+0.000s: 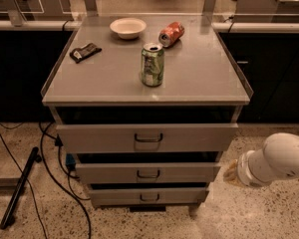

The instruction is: Open bottom drawer

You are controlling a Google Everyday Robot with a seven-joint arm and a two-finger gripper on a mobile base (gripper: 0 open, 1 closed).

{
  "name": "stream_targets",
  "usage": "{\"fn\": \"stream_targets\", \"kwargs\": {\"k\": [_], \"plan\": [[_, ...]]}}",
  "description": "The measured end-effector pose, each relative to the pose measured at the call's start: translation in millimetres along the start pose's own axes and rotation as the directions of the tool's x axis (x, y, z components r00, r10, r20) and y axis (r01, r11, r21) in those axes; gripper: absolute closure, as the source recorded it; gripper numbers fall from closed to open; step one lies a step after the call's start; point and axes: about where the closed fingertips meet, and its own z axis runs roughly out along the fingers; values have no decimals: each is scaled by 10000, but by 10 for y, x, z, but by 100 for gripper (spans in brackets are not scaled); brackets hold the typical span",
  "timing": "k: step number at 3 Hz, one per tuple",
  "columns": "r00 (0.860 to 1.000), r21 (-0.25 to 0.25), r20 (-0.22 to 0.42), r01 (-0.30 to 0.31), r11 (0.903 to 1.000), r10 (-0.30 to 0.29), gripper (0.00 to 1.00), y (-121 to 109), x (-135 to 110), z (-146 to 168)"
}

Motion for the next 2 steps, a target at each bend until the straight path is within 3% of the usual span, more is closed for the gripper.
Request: {"fn": "stream_targets", "kwargs": {"k": [1,2], "plan": [[9994,-65,213,285,9996,-284,100,95,108,322],[9955,317,649,675,9972,-694,100,170,226,708]]}}
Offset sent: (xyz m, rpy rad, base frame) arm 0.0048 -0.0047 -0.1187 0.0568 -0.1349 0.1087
